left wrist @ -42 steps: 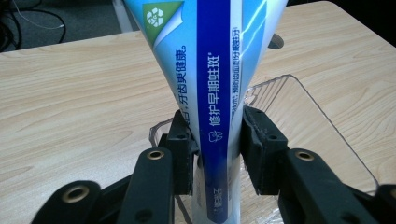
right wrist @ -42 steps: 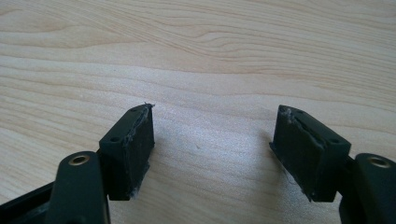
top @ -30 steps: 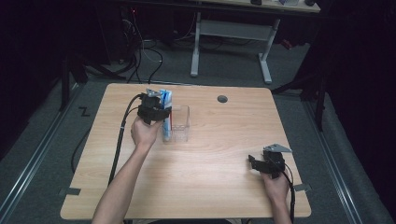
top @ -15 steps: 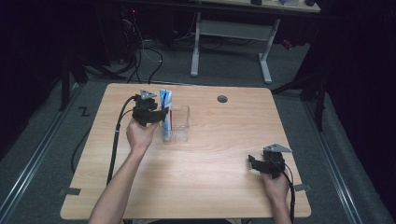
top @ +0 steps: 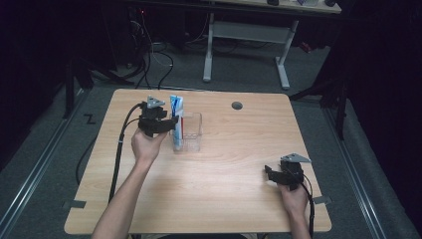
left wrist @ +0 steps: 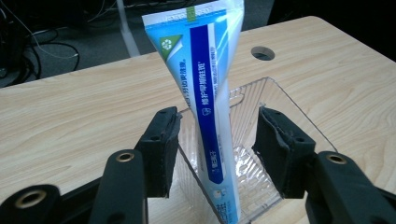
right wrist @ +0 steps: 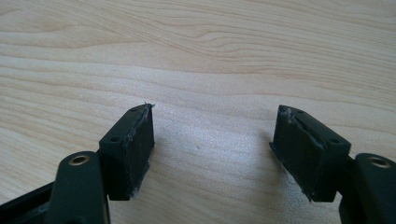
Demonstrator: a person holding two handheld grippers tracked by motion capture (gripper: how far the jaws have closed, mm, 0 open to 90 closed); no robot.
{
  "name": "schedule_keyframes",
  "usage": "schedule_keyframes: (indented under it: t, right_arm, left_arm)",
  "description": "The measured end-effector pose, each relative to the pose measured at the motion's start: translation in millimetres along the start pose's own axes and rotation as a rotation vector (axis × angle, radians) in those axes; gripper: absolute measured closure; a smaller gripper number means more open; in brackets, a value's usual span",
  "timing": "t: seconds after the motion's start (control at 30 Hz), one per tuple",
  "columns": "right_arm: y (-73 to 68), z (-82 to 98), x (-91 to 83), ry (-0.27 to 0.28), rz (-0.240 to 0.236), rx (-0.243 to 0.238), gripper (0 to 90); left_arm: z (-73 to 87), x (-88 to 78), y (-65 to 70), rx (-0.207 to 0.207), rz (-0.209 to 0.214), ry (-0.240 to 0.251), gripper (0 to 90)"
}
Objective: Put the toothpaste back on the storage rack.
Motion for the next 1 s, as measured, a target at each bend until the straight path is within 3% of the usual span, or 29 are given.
schedule_keyframes:
  t: [0.2, 0.5, 1.0]
  right_arm:
    - [0.1, 0.0, 0.0, 0.000, 0.000, -0.002, 29.4]
    - [0.1, -0.1, 0.1, 0.000, 0.000, -0.002, 29.4]
    - [0.1, -0.1, 0.1, 0.000, 0.000, -0.002, 29.4]
  left_arm:
    - [4.7, -6.1, -1.1, -0.024, 0.012, 0.005, 50.2]
    - [8.5, -18.0, -3.1, -0.013, 0.005, 0.021, 51.7]
    - [15.4, -32.8, -11.9, -0.045, 0.000, 0.046, 52.7]
Point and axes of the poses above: each handheld gripper's, and its own axes: x roughly forward along the jaws, z roughly out of its underside, y roughly to its right, the point moved 5 cm from there along x, roughly forward along the jaws, and after that the axes turned 3 degrees about -z, right-handed, at the moved point
